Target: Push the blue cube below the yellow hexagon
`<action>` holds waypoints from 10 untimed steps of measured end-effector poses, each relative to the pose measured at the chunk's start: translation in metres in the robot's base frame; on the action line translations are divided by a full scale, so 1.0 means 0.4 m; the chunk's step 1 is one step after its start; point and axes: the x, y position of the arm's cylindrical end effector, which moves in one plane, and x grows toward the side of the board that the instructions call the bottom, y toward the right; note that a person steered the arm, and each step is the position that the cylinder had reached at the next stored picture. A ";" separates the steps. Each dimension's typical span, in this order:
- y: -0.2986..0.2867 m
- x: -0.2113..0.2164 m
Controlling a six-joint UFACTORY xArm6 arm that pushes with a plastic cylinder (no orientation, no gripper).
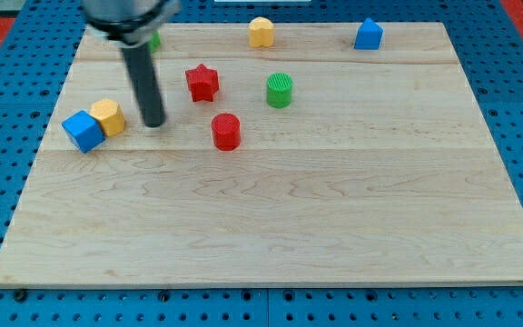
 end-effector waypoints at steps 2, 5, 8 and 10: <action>-0.044 -0.057; -0.044 -0.217; 0.058 -0.207; -0.100 -0.192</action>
